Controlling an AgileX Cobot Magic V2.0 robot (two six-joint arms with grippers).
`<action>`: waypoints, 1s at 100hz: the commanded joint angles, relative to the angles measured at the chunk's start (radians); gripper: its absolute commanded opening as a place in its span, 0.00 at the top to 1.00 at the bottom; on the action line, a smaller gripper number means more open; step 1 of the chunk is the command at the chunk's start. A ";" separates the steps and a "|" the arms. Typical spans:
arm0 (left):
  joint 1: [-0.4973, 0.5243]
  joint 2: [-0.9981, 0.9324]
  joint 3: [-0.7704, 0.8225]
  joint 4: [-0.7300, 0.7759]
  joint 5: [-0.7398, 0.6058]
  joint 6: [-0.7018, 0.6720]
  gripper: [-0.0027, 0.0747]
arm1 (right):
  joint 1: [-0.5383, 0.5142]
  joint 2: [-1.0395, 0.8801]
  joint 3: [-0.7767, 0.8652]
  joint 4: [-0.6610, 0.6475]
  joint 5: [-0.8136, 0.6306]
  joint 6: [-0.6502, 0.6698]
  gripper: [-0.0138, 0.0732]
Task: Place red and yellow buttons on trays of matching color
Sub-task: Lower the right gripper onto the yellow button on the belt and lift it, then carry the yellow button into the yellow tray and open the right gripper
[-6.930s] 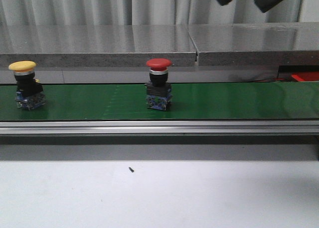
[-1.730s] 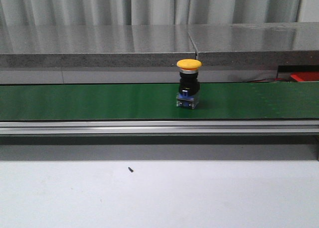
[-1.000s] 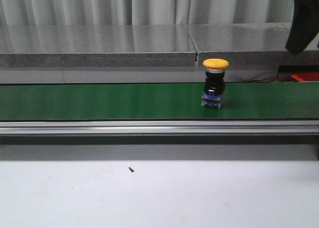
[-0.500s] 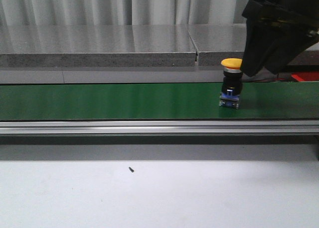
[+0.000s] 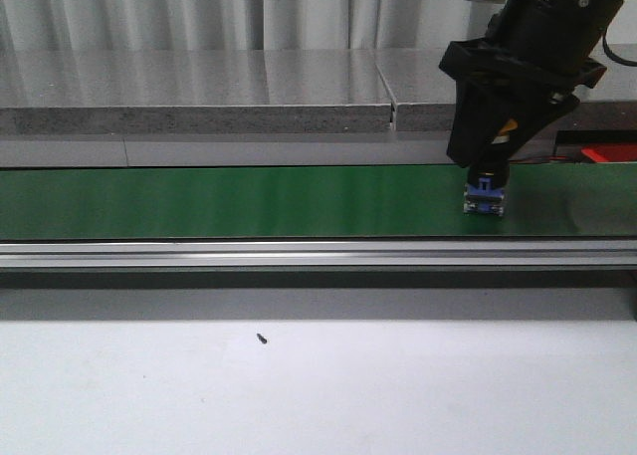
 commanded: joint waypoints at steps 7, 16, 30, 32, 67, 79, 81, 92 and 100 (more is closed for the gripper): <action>-0.008 0.006 -0.027 -0.015 -0.071 0.001 0.99 | 0.000 -0.049 -0.032 0.025 -0.010 -0.011 0.64; -0.008 0.006 -0.027 -0.015 -0.071 0.001 0.99 | -0.002 -0.060 -0.032 0.025 -0.008 -0.011 0.65; -0.008 0.006 -0.027 -0.015 -0.071 0.001 0.99 | -0.019 -0.102 -0.030 0.025 0.013 -0.005 0.65; -0.008 0.006 -0.027 -0.015 -0.071 0.001 0.99 | -0.024 -0.111 -0.029 0.025 0.018 -0.002 0.65; -0.008 0.006 -0.027 -0.015 -0.071 0.001 0.99 | -0.229 -0.238 -0.028 0.017 0.081 0.103 0.65; -0.008 0.006 -0.027 -0.015 -0.071 0.001 0.99 | -0.336 -0.251 -0.028 -0.019 0.105 0.168 0.65; -0.008 0.006 -0.027 -0.015 -0.071 0.001 0.99 | -0.355 -0.252 -0.028 -0.026 0.106 0.178 0.65; -0.008 0.006 -0.027 -0.015 -0.071 0.001 0.99 | -0.453 -0.252 -0.028 -0.034 0.110 0.209 0.65; -0.008 0.006 -0.027 -0.015 -0.071 0.001 0.99 | -0.513 -0.252 -0.028 -0.035 0.100 0.213 0.65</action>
